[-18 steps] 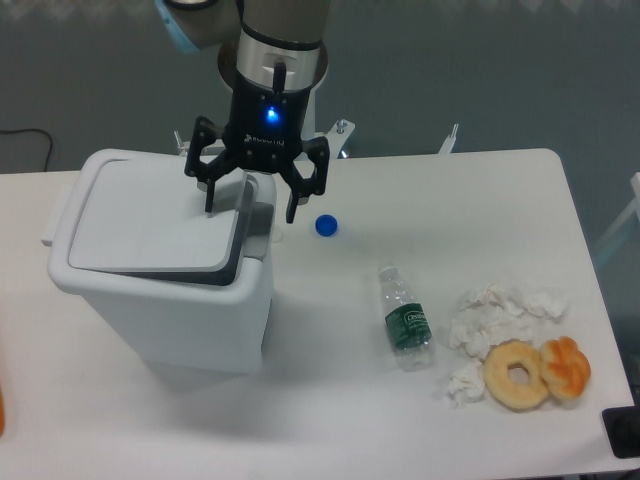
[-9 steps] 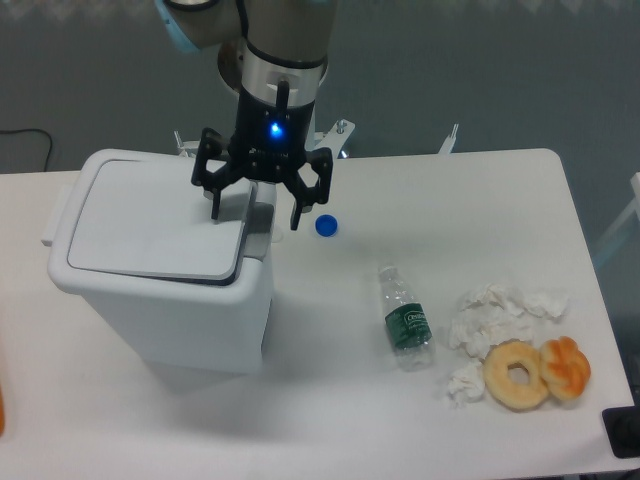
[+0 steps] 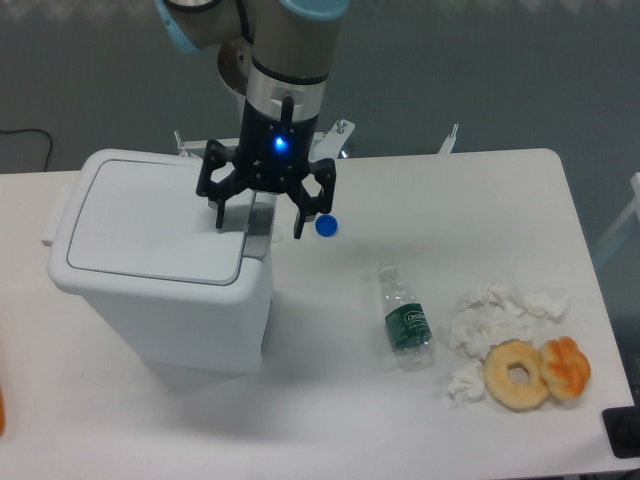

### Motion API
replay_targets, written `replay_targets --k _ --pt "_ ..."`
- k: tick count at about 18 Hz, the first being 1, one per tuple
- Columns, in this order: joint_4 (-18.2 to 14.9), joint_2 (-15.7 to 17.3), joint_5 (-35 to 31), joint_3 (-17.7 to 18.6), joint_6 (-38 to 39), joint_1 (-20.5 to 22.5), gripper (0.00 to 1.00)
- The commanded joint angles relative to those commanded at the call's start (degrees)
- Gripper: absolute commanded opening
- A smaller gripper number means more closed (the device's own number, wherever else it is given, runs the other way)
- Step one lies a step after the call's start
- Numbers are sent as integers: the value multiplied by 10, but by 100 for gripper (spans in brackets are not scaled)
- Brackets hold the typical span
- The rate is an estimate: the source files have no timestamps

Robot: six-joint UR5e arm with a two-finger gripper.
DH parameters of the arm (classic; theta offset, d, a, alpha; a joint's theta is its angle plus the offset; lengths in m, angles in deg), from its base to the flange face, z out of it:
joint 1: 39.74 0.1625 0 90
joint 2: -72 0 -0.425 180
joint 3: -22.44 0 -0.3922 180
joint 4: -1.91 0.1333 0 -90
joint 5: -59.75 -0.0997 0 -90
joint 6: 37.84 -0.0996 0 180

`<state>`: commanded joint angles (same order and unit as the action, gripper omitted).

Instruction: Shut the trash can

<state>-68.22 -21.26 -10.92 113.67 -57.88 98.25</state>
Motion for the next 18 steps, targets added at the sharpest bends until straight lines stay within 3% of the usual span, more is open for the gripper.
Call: replay_targets --k 18 --pt "2 -6 0 0 0 8 100"
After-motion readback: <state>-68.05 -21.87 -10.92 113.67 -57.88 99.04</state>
